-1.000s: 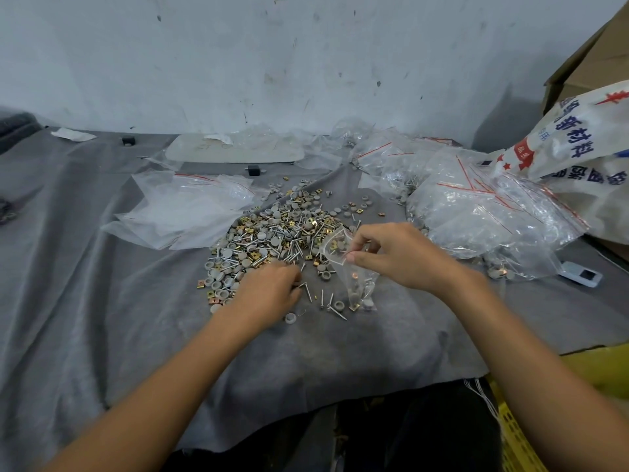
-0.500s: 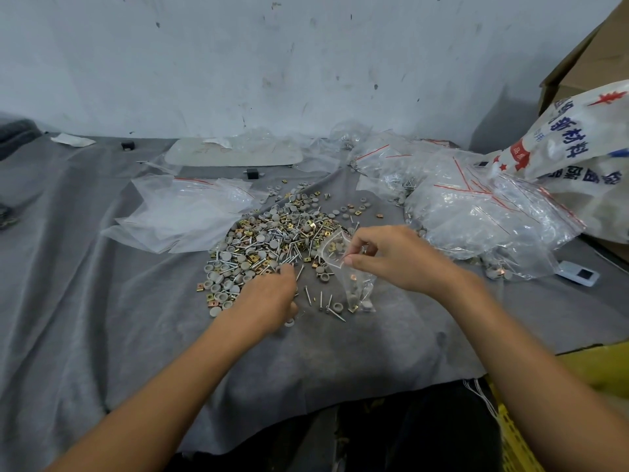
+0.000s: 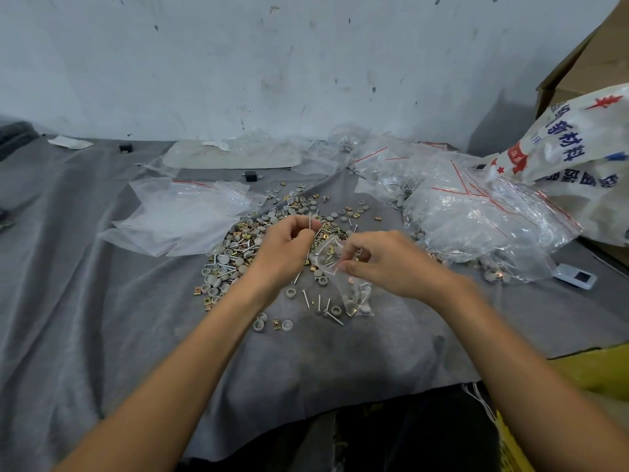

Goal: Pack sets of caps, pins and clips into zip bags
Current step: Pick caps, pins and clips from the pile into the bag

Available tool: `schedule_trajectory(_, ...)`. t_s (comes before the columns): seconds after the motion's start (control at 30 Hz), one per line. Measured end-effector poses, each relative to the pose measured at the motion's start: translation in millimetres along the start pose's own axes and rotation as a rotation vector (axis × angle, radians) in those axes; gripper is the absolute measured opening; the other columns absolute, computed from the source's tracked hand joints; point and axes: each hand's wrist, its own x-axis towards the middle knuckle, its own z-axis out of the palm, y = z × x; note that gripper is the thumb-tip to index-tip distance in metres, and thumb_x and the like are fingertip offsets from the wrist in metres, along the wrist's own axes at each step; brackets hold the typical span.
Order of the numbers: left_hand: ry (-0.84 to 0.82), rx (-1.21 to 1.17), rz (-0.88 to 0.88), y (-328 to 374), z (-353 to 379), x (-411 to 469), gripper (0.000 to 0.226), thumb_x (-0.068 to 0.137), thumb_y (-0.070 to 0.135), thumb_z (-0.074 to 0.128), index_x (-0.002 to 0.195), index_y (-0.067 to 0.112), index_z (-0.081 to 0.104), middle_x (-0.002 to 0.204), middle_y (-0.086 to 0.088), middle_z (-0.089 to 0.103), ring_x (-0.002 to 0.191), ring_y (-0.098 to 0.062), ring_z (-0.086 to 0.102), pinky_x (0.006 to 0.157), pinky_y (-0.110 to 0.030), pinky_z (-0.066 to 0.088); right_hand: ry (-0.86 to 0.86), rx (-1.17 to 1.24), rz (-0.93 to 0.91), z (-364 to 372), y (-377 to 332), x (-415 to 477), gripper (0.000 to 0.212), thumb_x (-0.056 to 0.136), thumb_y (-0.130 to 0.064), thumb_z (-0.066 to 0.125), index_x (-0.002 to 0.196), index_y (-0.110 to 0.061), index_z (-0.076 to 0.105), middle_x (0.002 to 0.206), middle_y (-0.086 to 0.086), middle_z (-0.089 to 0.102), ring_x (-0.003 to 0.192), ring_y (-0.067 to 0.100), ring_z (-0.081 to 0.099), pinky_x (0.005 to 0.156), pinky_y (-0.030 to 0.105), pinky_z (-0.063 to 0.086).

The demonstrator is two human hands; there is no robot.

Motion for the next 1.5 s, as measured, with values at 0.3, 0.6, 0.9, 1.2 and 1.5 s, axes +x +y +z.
schedule_trajectory(0.3, -0.051, 0.122, 0.075, -5, 6, 1, 0.017, 0.096, 0.012, 0.063, 0.110, 0.021, 0.069, 0.093, 0.003, 0.069, 0.072, 0.002, 0.058, 0.062, -0.010, 0.045, 0.004, 0.012, -0.010, -1, 1, 1, 0.011, 0.091, -0.039, 0.074, 0.093, -0.028, 0.072, 0.077, -0.021, 0.061, 0.078, -0.004, 0.057, 0.070, 0.028, 0.042)
schedule_trajectory(0.6, -0.037, 0.232, 0.123, -7, -3, -2, 0.004, 0.092, 0.021, 0.071, 0.090, 0.024, 0.072, 0.080, 0.009, 0.070, 0.069, -0.001, 0.061, 0.067, -0.023, 0.050, 0.006, 0.031, -0.003, -2, 1, -1, 0.011, 0.091, -0.040, 0.074, 0.091, -0.029, 0.072, 0.079, -0.021, 0.063, 0.080, -0.005, 0.058, 0.070, 0.027, 0.044)
schedule_trajectory(0.9, -0.258, 0.986, 0.064, -39, -6, -15, 0.028, 0.094, 0.038, 0.065, 0.111, 0.017, 0.071, 0.109, -0.002, 0.067, 0.104, -0.019, 0.061, 0.086, -0.035, 0.052, -0.011, 0.054, 0.018, -5, 0, -2, 0.012, 0.093, -0.036, 0.073, 0.089, -0.025, 0.070, 0.080, -0.019, 0.065, 0.082, -0.003, 0.060, 0.074, 0.030, 0.050)
schedule_trajectory(1.2, -0.263, 1.097, 0.038, -55, -6, -12, 0.033, 0.089, 0.049, 0.069, 0.114, 0.028, 0.070, 0.109, 0.002, 0.054, 0.120, -0.025, 0.047, 0.096, -0.039, 0.044, -0.009, 0.054, 0.024, -6, 2, -2, 0.011, 0.093, -0.036, 0.072, 0.091, -0.025, 0.072, 0.085, -0.013, 0.067, 0.084, 0.003, 0.062, 0.077, 0.032, 0.051)
schedule_trajectory(1.5, 0.060, 0.720, 0.117, -26, -17, -10, 0.014, 0.089, 0.042, 0.074, 0.084, 0.030, 0.068, 0.078, 0.016, 0.064, 0.073, 0.000, 0.060, 0.058, -0.019, 0.038, -0.005, 0.049, 0.026, -4, 4, -2, 0.010, 0.093, -0.036, 0.073, 0.088, -0.027, 0.070, 0.081, -0.015, 0.066, 0.080, -0.002, 0.061, 0.070, 0.026, 0.050)
